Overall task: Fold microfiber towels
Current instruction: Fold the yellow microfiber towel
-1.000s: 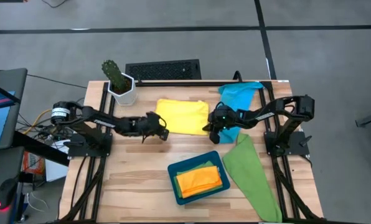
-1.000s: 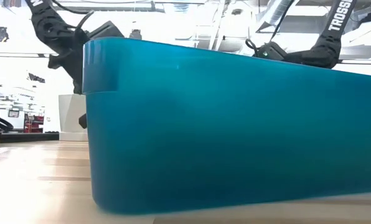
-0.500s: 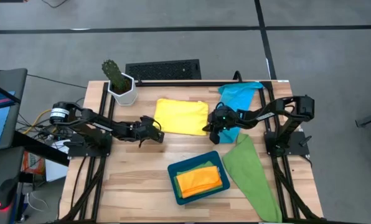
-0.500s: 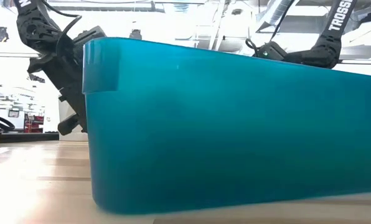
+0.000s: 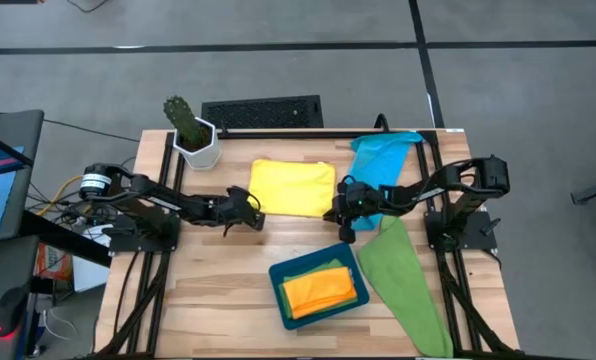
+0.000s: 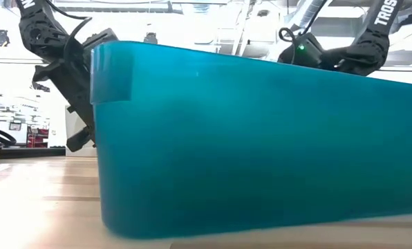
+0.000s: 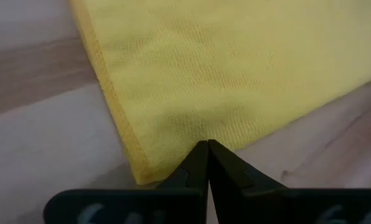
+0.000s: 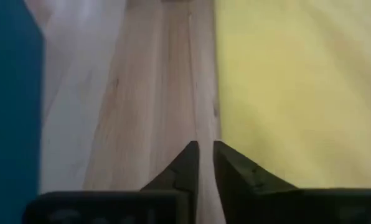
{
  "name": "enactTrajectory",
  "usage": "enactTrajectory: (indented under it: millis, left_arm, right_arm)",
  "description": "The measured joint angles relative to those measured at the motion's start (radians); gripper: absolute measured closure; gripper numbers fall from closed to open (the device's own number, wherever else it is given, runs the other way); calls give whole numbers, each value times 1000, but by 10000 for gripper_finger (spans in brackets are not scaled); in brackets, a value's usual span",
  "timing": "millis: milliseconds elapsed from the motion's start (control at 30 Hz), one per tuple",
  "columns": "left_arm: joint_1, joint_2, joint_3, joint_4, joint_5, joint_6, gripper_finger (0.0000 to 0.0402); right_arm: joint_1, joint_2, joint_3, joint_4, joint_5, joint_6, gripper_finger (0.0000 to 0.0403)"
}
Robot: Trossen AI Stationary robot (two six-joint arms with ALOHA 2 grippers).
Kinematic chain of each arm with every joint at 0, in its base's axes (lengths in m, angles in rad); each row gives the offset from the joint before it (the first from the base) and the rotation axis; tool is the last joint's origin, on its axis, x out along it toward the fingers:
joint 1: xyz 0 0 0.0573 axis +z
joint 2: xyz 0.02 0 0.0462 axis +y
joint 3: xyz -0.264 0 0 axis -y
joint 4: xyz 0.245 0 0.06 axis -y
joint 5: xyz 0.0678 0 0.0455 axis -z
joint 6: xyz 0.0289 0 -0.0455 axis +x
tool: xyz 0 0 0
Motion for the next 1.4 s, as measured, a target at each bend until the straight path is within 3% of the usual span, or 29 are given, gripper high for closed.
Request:
enactTrajectory:
  millis: [300, 467, 600, 1000, 1400]
  left_arm:
    - [-1, -176, 0, -36, -65, 41, 401]
    - [-1, -206, 7, 149, -66, 97, 401]
    - [-1, -121, 87, 177, -64, 171, 401]
    - [-8, 297, 400, 322, -5, 315, 401]
    - [-29, 491, 457, 402, -10, 280, 401]
  right_arm:
    - [1, 1, 0, -106, 22, 12, 269]
    - [-7, 1, 0, -112, 73, 14, 265]
    - [-7, 1, 0, -106, 78, 14, 269]
    - [15, -62, 1, -114, 89, 74, 271]
    - [8, -49, 0, -154, 148, 9, 271]
